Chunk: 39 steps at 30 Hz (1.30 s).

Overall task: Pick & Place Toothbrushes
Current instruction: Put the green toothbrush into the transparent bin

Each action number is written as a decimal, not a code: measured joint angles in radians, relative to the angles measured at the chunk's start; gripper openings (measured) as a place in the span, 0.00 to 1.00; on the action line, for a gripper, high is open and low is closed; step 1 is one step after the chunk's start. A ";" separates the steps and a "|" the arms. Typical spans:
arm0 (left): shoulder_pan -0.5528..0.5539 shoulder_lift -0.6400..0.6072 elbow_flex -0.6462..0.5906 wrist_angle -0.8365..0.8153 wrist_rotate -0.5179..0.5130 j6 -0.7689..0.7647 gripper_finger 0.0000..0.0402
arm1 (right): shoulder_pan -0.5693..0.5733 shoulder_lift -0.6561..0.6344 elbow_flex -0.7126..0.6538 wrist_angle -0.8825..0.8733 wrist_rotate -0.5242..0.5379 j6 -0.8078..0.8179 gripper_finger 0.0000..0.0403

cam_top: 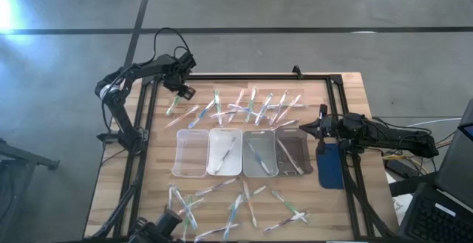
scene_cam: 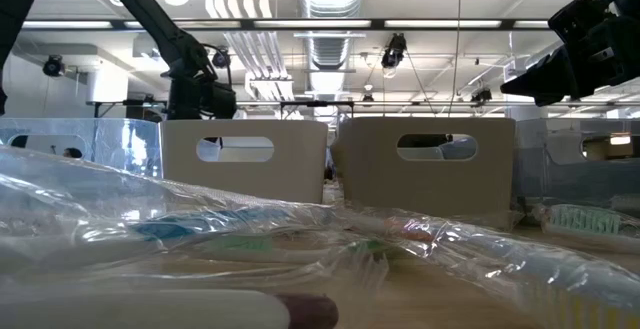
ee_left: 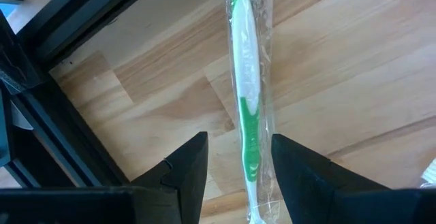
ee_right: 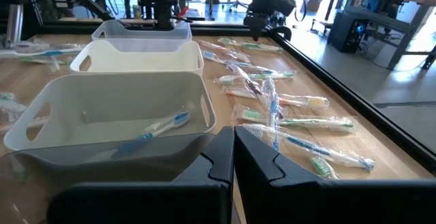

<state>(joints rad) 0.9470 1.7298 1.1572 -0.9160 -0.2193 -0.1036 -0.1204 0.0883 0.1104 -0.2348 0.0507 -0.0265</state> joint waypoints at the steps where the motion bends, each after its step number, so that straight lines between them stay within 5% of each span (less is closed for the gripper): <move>1: 0.000 0.000 0.000 0.004 0.001 0.000 0.42 | 0.000 0.000 0.000 0.000 0.000 0.000 0.02; 39: 0.007 -0.004 -0.143 0.144 0.049 -0.013 0.35 | 0.000 0.000 0.000 0.000 0.000 0.000 0.02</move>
<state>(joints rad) 0.9539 1.7256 1.0142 -0.7716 -0.1704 -0.1163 -0.1204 0.0887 0.1104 -0.2349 0.0505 -0.0265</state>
